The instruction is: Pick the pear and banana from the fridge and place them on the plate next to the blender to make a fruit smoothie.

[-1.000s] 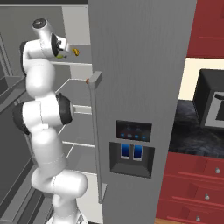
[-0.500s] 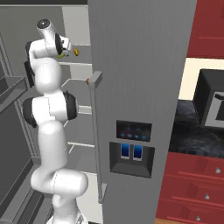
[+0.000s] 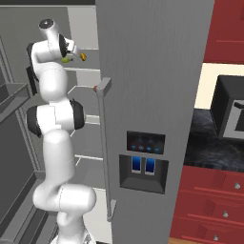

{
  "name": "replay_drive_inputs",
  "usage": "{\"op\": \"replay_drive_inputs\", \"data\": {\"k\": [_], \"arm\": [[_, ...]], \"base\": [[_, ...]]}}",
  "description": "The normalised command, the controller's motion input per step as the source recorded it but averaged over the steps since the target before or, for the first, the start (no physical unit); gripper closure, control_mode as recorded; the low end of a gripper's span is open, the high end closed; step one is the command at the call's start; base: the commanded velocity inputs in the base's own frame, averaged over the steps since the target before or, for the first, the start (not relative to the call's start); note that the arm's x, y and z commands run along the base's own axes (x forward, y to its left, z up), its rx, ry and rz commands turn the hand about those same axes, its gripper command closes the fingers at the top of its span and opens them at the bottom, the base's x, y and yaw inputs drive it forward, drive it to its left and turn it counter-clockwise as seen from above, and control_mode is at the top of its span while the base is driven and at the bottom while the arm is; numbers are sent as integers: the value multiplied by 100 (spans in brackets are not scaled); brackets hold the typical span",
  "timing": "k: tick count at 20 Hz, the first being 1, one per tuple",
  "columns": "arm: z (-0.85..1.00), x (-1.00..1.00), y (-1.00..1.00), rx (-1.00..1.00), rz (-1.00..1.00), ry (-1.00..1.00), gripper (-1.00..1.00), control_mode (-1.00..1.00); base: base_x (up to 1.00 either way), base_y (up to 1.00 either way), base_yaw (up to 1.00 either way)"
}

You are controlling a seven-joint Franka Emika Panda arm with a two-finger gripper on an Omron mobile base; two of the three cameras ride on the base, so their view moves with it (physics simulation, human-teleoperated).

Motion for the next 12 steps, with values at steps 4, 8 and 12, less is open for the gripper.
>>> {"op": "replay_drive_inputs", "data": {"k": [4, 8, 12], "arm": [[0, 0, 1, 0, 0, -1, 100, -100], [0, -34, -3, 0, 0, -11, 100, -100], [0, -88, -10, 0, 0, -34, 100, -100]], "base": [[0, 0, 0], [0, 0, 0], [0, 0, 0]]}}
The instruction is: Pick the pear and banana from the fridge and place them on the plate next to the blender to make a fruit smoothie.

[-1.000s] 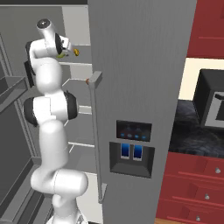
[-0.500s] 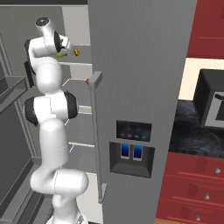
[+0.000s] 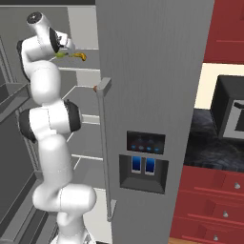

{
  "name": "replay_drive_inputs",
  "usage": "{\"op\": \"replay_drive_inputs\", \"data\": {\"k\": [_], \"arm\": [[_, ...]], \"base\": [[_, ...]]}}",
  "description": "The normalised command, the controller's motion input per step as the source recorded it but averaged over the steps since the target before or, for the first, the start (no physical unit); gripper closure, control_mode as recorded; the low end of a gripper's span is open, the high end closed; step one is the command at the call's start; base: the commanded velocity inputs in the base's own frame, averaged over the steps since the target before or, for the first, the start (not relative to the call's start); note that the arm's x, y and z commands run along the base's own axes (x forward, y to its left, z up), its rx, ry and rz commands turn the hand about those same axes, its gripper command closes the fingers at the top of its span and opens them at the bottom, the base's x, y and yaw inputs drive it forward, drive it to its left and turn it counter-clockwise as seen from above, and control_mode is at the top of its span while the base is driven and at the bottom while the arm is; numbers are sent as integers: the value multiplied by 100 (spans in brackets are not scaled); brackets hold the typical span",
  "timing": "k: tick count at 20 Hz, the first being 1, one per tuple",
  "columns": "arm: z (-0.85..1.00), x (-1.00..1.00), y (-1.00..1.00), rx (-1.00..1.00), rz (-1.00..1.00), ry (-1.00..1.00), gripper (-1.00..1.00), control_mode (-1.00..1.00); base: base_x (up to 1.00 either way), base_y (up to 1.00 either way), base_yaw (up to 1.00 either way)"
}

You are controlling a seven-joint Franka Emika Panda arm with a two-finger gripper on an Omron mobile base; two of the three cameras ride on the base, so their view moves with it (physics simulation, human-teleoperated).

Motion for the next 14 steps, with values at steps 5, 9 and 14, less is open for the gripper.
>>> {"op": "replay_drive_inputs", "data": {"k": [5, 9, 14], "arm": [[-3, -96, -31, 0, -3, -32, 100, -100], [17, -100, -64, 3, -11, -35, 100, -100], [44, -100, -53, 9, -20, -16, 100, -100]], "base": [[0, 0, 0], [0, 0, 0], [0, 0, 0]]}}
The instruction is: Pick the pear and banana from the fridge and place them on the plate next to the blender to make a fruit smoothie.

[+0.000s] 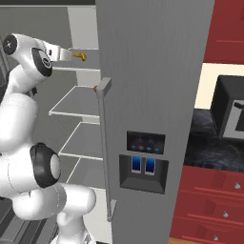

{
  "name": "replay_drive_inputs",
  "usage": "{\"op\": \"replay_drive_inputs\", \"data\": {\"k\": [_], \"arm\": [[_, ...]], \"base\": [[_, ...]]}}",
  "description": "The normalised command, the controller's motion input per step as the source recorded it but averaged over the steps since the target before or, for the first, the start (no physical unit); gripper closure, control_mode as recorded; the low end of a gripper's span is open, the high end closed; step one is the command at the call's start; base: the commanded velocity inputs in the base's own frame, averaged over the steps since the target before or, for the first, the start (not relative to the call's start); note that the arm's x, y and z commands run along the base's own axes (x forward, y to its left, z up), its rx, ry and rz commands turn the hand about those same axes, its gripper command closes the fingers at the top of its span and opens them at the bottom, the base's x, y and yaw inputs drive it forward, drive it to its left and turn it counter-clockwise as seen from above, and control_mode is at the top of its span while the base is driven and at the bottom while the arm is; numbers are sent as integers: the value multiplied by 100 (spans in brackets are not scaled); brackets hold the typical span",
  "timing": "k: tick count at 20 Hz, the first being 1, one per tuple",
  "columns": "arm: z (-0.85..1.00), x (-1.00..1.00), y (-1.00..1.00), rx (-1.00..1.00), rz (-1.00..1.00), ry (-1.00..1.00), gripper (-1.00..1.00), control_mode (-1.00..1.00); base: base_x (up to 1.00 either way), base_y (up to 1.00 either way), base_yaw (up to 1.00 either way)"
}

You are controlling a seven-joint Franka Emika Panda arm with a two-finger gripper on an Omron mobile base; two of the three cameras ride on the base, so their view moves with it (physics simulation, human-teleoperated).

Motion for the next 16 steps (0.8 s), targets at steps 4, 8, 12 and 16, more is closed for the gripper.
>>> {"op": "replay_drive_inputs", "data": {"k": [4, 8, 12, 16], "arm": [[34, -100, -33, 12, -21, -1, 100, -100], [7, -100, -25, 14, -17, 0, 100, -100], [-19, -100, -25, 15, -11, 6, 100, -100], [-44, -100, -25, 18, -11, 28, 100, -100]], "base": [[0, 0, 0], [0, 0, 0], [0, 0, 0], [0, 0, 0]]}}
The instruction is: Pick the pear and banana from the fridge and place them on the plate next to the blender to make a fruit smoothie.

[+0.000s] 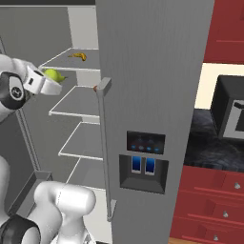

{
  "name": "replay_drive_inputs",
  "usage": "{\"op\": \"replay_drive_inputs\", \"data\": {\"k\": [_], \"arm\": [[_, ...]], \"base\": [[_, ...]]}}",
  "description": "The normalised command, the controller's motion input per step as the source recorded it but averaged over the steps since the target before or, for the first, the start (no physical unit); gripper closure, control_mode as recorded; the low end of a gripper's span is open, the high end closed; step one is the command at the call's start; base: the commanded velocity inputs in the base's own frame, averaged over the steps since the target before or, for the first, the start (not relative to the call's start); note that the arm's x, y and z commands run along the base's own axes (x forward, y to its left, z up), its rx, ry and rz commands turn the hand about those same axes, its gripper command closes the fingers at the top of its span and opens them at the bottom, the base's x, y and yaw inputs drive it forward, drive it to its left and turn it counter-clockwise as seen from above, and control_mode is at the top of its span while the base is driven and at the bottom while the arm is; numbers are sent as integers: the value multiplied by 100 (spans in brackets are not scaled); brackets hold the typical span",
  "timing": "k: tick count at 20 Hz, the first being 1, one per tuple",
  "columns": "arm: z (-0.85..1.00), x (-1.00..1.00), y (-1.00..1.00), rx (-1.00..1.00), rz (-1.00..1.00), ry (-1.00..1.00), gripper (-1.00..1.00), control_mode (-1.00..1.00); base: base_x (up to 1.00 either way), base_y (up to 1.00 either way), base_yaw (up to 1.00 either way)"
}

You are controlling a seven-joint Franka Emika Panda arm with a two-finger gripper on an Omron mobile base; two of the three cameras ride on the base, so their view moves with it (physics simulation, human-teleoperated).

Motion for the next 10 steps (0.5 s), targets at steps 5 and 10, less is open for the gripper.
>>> {"op": "replay_drive_inputs", "data": {"k": [5, 10], "arm": [[-77, -100, -56, 27, -5, 31, 100, -100], [-62, -84, -72, 31, 0, 14, 100, -100]], "base": [[0, 0, 0], [0, 0, 0]]}}
